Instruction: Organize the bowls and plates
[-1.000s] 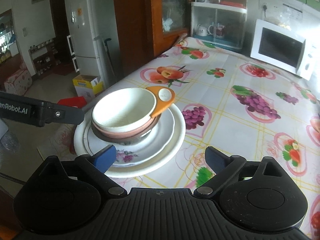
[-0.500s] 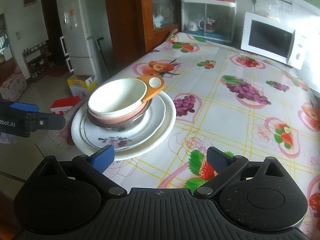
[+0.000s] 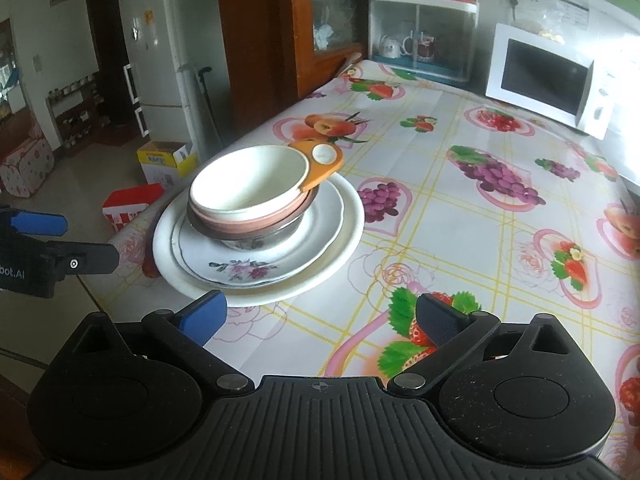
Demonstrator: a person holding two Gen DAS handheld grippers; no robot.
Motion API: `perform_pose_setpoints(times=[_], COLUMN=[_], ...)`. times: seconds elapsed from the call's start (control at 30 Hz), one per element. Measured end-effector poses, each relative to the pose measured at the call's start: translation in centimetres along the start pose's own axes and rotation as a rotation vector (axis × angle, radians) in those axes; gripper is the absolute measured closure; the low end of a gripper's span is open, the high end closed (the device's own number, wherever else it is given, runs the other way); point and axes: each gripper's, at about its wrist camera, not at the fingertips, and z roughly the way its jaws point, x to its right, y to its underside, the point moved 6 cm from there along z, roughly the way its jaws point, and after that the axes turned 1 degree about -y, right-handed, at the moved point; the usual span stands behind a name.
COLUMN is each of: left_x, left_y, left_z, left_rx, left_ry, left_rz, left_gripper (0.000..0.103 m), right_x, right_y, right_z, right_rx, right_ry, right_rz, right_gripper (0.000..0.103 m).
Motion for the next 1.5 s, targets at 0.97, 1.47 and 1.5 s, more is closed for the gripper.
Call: perform_pose_setpoints(times=[0.97,1.47,1.5], left_x=[-0.6,-0.7,-0.7], left_y=[2.7,2.9,2.9], left_z=[-0.2,-0.3,-0.3], left_rx=[-0.042,-0.042,-0.042], left_ry=[0.002,-0.001,-0.001], left_rz=[0.004,0.009,0.01], left_gripper=[0.0,0.0,0.0], right_x=[-0.8,-1.1,-1.2], right_y=[0.6,0.6,0.6], right_z=[-0.1,-0.2,-0.2], right_rx=[-0.018,-0.021,-0.021], right_ry=[0.0,-0.003,-0.003], right_rz=[-0.004,-0.013,-0.014], right_gripper=[0.0,0.0,0.0])
